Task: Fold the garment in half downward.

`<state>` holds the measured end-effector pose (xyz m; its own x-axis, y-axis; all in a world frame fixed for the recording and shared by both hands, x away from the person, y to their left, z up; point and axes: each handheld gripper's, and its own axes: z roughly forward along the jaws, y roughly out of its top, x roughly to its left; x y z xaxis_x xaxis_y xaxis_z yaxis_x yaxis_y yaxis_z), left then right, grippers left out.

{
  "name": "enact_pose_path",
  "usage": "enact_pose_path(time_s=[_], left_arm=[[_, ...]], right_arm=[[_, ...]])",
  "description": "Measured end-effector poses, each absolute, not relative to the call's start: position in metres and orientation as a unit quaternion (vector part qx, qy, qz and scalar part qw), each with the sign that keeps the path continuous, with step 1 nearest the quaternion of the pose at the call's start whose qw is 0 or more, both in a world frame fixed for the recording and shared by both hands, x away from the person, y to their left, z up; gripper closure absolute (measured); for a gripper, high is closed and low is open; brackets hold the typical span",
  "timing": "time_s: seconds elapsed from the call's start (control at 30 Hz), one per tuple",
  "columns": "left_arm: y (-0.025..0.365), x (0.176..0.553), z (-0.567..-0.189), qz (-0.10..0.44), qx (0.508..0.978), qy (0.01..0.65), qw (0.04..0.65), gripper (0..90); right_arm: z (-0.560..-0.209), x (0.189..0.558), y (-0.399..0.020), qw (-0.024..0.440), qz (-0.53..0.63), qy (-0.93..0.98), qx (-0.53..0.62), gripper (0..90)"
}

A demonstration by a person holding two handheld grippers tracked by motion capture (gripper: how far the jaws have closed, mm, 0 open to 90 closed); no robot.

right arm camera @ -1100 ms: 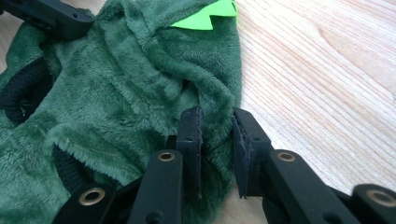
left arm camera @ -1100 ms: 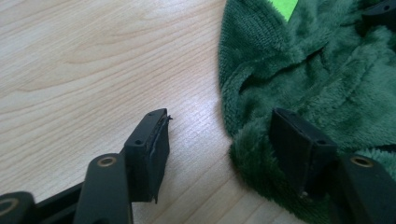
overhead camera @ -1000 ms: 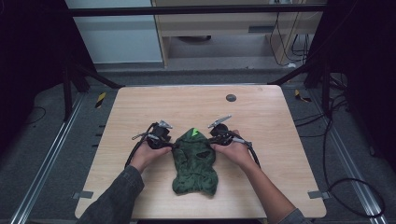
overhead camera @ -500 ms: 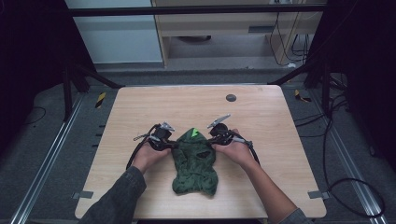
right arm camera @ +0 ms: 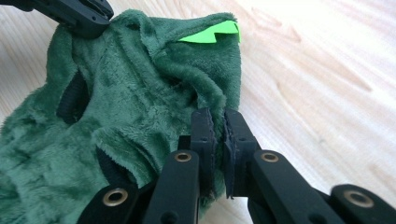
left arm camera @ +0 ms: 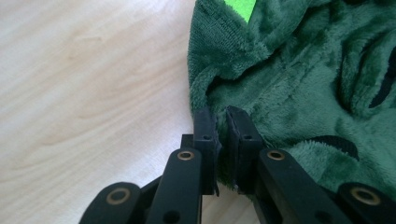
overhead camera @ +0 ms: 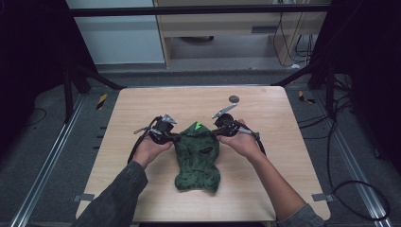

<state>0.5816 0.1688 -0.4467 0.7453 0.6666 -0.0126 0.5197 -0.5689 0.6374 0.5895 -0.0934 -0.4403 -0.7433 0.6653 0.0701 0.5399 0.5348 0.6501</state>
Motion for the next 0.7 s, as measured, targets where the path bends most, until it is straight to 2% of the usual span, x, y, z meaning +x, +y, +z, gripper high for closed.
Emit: enact_pose_path(time_s=[0.7], left_arm=[[0.174,0.594,-0.415,0.149,0.867,0.337,0.336,83.4]], right_arm=[[-0.405,0.604,-0.086,0.127,0.348,0.867,0.332,84.3]])
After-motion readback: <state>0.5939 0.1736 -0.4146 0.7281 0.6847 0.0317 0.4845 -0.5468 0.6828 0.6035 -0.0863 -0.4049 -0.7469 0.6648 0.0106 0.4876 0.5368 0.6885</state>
